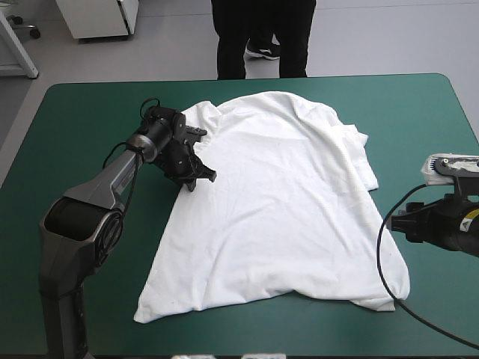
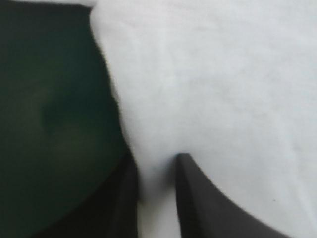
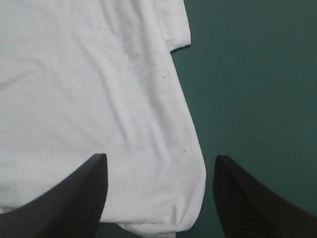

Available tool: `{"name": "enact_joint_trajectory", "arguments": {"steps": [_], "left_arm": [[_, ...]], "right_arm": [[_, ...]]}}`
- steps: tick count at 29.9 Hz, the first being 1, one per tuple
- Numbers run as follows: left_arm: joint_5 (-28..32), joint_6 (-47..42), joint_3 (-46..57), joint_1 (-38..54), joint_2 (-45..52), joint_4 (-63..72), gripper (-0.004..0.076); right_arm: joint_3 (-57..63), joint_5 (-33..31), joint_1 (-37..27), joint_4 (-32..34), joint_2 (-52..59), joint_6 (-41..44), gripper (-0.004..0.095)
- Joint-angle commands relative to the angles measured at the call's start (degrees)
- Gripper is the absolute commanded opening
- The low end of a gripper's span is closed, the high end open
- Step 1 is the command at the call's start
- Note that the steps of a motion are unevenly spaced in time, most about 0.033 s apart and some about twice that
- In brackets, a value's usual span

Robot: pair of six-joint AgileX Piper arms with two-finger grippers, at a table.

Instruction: Fold the cloth

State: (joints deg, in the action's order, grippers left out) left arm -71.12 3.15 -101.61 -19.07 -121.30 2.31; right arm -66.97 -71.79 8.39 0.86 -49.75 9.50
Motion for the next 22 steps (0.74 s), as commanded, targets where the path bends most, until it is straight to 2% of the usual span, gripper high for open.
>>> {"name": "enact_joint_trajectory", "arguments": {"steps": [1, 7, 22], "left_arm": [[1.2, 0.0, 0.0, -0.2, 0.2, 0.9, -0.001], [1.5, 0.0, 0.0, -0.2, 0.2, 0.9, -0.0009], [0.6, 0.0, 0.0, -0.2, 0.3, 0.9, -0.0009]], "right_arm": [[-1.7, 1.0, -0.4, 0.5, -0.1, -0.1, 0.0577], [-2.0, 0.5, -0.4, 1.0, -2.7, -0.1, 0.0577], [-13.5, 2.2, -0.4, -0.2, -29.5, 0.2, 0.0577]]}}
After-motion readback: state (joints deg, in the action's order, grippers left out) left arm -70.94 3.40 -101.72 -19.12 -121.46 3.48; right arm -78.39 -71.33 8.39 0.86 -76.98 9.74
